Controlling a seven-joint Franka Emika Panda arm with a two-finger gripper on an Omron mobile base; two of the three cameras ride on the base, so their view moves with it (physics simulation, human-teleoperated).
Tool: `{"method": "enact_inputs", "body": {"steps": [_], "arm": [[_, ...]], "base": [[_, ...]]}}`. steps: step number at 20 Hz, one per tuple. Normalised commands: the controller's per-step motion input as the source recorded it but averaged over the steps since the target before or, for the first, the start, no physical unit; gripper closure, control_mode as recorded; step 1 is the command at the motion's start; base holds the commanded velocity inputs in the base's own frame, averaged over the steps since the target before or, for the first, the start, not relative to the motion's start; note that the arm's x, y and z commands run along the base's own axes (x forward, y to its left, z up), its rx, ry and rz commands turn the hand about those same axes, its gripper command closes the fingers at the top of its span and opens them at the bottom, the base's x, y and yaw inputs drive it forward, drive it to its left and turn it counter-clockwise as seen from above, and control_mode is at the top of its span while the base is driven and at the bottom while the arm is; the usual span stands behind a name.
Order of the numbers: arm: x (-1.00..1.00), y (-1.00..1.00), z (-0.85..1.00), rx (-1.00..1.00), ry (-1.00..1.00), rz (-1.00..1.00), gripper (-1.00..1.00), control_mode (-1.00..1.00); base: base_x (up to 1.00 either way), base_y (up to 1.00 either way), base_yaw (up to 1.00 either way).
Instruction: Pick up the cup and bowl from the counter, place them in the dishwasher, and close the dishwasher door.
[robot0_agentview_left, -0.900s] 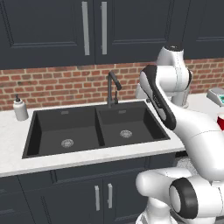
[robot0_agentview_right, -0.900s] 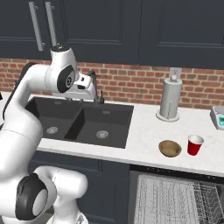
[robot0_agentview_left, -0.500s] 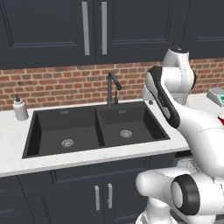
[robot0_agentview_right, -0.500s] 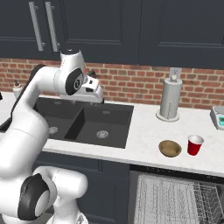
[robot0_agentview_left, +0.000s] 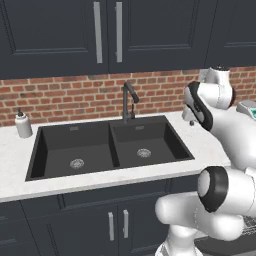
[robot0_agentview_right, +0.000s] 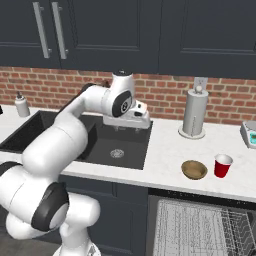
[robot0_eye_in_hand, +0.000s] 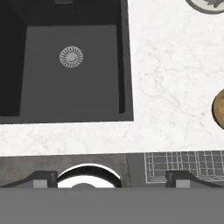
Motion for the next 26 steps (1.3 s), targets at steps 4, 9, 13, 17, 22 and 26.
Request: {"method": "enact_inputs", "body": {"steps": [4,9,13,17,22,26], "arm": [[0.11,-1.00,-0.36,0.00,0.10,0.00,-1.00,-1.00],[0.06,-0.92,-0.55,0.00,0.09,0.00,-1.00,-1.00],[0.02,-0.71,-0.45,0.00,0.13,-0.01,-1.00,-1.00],[0.02,-0.45,-0.38,-0.01,0.19,-0.04,-1.00,-1.00],[0.09,-0.27,-0.44,-0.08,0.22,-0.05,-1.00,-1.00],[0.12,-0.18,-0.25,-0.02,0.07,0.00,-1.00,-1.00]], "base": [[0.00,0.00,0.00],[0.00,0.00,0.00],[0.00,0.00,0.00],[0.00,0.00,0.00],[0.00,0.00,0.00],[0.00,0.00,0.00]]}}
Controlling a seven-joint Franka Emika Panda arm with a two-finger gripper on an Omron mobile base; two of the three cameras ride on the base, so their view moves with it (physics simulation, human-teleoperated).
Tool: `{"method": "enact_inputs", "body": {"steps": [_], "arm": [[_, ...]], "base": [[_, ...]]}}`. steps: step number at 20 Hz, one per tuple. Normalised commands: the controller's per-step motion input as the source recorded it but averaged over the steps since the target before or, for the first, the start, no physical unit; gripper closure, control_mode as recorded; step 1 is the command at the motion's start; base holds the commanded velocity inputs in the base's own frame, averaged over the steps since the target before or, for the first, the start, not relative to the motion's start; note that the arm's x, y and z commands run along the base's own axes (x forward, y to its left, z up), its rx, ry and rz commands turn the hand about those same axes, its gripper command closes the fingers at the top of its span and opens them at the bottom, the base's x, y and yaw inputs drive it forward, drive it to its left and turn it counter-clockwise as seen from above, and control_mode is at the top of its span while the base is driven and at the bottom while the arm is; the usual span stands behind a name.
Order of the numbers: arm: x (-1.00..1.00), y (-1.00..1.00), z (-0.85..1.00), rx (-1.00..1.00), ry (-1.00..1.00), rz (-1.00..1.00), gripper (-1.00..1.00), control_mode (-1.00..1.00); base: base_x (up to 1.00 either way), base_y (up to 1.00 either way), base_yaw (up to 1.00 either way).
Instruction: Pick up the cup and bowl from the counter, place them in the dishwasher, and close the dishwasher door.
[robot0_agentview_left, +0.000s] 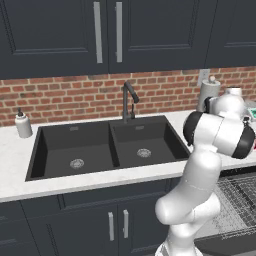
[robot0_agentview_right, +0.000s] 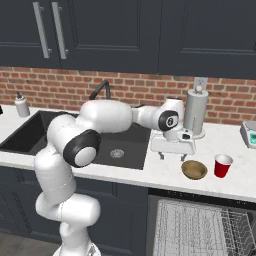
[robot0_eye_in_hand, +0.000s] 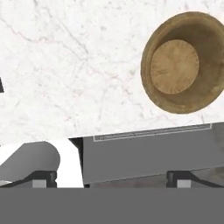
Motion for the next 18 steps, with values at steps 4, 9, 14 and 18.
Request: {"method": "enact_inputs", "body": {"steps": [4,9,14,18], "arm": [[0.25,-0.28,-0.41,-0.01,0.00,0.00,-1.00,-1.00],[0.38,-0.44,-0.38,0.00,0.00,0.00,-1.00,-1.00],[0.30,-0.23,-0.07,0.00,0.01,0.00,-1.00,-1.00],[0.21,0.00,-0.01,0.00,0.00,0.00,-1.00,-1.00]], "base": [[0.00,0.00,0.00],[0.00,0.00,0.00],[0.00,0.00,0.00],[0.00,0.00,0.00]]}}
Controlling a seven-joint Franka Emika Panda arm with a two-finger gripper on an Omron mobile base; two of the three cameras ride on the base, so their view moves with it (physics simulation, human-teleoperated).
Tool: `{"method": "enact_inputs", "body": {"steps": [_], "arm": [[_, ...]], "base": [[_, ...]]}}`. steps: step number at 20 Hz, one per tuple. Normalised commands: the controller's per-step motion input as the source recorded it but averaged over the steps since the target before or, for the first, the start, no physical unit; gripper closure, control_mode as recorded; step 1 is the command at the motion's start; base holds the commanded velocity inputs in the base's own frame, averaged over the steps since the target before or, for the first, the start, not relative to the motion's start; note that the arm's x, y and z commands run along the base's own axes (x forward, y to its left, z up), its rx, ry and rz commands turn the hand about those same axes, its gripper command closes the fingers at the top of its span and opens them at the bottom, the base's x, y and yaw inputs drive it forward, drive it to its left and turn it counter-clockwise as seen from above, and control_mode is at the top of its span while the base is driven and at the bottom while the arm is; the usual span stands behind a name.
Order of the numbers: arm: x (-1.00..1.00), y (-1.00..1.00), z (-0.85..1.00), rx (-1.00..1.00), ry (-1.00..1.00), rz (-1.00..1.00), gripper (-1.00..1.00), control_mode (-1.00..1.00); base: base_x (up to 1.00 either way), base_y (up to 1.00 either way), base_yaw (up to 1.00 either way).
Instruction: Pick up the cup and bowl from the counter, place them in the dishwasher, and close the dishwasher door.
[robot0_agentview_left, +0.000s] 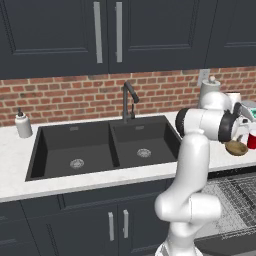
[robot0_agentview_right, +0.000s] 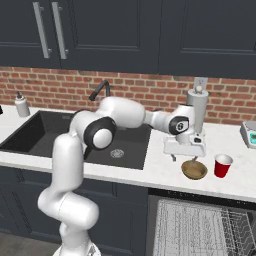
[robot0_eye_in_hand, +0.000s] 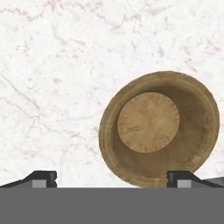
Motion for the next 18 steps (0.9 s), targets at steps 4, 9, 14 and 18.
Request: {"method": "enact_inputs", "body": {"steps": [4,9,14,18], "arm": [[0.21,0.00,-0.15,0.00,0.00,0.01,-1.00,-1.00],[0.31,-0.03,-0.38,0.00,0.00,0.03,-1.00,-1.00],[0.06,-0.01,-0.37,0.00,0.00,0.04,-1.00,-1.00],[0.00,0.00,-0.42,-0.01,0.02,0.02,-1.00,-1.00]], "base": [[0.00,0.00,0.00],[0.00,0.00,0.00],[0.00,0.00,0.00],[0.00,0.00,0.00]]}}
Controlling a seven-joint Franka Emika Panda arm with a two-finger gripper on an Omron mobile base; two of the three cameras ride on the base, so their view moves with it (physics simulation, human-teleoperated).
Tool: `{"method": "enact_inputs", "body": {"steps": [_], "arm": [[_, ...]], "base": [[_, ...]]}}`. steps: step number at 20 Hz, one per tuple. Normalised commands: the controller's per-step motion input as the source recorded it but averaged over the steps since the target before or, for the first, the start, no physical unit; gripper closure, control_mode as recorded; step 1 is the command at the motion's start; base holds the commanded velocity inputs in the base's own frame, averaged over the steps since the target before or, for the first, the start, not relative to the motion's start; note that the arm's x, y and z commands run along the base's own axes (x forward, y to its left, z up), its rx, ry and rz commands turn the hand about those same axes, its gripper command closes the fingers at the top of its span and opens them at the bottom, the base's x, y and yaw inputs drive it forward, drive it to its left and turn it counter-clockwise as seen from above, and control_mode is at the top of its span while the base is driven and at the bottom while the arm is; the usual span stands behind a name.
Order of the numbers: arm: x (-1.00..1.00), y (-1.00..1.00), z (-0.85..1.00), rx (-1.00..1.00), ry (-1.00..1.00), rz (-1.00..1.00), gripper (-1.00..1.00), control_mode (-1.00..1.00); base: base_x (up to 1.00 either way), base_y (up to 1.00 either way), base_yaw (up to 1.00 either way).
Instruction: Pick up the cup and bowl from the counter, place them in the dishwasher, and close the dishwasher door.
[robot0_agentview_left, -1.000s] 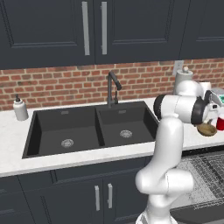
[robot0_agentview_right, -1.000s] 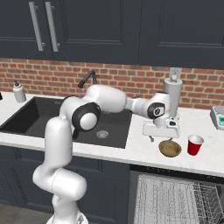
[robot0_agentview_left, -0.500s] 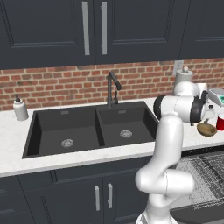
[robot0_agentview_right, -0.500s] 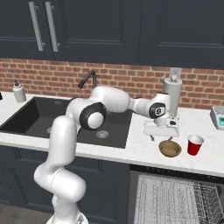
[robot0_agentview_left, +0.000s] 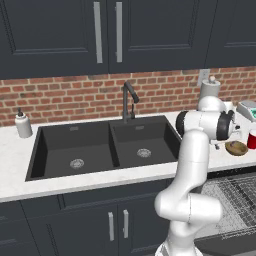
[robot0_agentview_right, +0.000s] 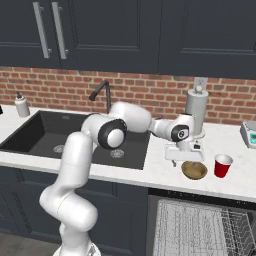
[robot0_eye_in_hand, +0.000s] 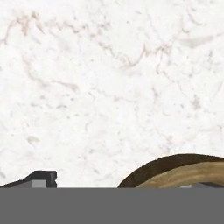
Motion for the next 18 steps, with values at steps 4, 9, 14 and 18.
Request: {"method": "enact_inputs", "body": {"steps": [4,9,14,18], "arm": [[0.00,0.00,-0.41,-0.01,0.04,0.01,-1.00,-1.00],[0.00,0.00,-0.13,0.00,0.03,0.00,-1.00,-1.00],[0.00,0.00,-0.08,0.00,0.00,0.00,1.00,-1.00],[0.00,0.00,-0.01,0.00,0.00,0.00,1.00,-1.00]], "base": [[0.00,0.00,0.00],[0.00,0.00,0.00],[0.00,0.00,0.00],[0.00,0.00,0.00]]}}
